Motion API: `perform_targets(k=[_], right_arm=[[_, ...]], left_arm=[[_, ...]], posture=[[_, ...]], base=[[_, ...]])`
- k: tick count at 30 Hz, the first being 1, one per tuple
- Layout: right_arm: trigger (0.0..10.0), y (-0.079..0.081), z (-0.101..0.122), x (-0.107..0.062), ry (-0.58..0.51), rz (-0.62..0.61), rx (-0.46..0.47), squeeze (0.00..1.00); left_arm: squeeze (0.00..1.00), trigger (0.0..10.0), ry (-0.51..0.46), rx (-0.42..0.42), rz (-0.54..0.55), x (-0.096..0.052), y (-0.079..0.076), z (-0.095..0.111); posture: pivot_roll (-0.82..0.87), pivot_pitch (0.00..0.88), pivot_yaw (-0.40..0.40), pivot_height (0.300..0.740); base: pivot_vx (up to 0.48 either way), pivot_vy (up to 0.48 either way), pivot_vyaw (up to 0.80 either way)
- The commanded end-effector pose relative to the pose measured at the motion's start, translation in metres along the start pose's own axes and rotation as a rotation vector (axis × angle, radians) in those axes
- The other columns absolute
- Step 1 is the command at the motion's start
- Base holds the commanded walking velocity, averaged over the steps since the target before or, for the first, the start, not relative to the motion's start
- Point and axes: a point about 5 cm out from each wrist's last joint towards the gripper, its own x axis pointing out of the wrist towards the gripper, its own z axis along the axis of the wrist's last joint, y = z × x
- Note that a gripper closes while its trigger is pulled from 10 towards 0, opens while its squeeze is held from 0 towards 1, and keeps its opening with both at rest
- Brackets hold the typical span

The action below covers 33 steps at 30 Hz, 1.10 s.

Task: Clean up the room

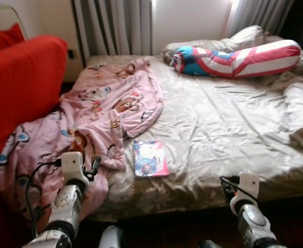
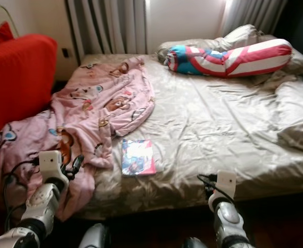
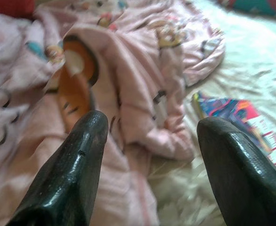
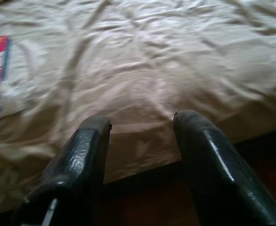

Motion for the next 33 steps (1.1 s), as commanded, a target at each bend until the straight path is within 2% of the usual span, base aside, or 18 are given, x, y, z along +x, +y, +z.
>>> perform_targets(k=[1,8,15,21,23,30,33], right_arm=[[10.0,0.0,0.004,0.001,-0.015,0.006,-0.008,0.0],[10.0,0.004,0.002,0.001,-0.012,0.023,-0.009,0.0],[10.0,0.009,-0.001,0.0,-0.01,0.037,0.008,0.0],[10.0,0.02,-0.015,-0.005,0.01,0.061,-0.019,0.0],[10.0,0.028,-0.021,-0.008,0.014,0.086,-0.04,0.0],[10.0,0.036,-0.029,-0.011,0.023,0.11,-0.027,0.0],[10.0,0.043,-0.032,-0.013,0.019,0.134,-0.041,0.0]], left_arm=[[0.0,10.0,0.012,0.001,-0.002,0.0,0.0,-0.001],[0.0,10.0,0.018,0.002,0.0,0.0,0.0,-0.002],[0.0,10.0,0.024,0.002,0.001,-0.001,0.0,-0.003],[0.0,10.0,0.028,0.001,0.0,-0.001,0.0,-0.004],[0.0,10.0,0.028,0.002,0.0,-0.001,-0.001,-0.004],[0.0,10.0,0.019,0.013,0.001,-0.001,0.0,-0.003],[0.0,10.0,0.02,0.012,0.001,-0.001,-0.001,-0.003]], posture=[[-0.03,0.02,-0.042,0.616],[-0.03,0.022,-0.043,0.616],[-0.03,0.022,-0.042,0.616],[-0.03,0.023,-0.042,0.616],[-0.03,0.024,-0.043,0.616],[-0.03,0.024,-0.043,0.616],[-0.03,0.024,-0.044,0.616]], base=[[0.0,0.0,0.8],[0.0,0.0,0.77],[0.0,0.0,0.0],[0.0,0.0,0.0],[0.0,0.0,0.72],[0.111,0.0,0.8],[0.277,0.0,0.0]])
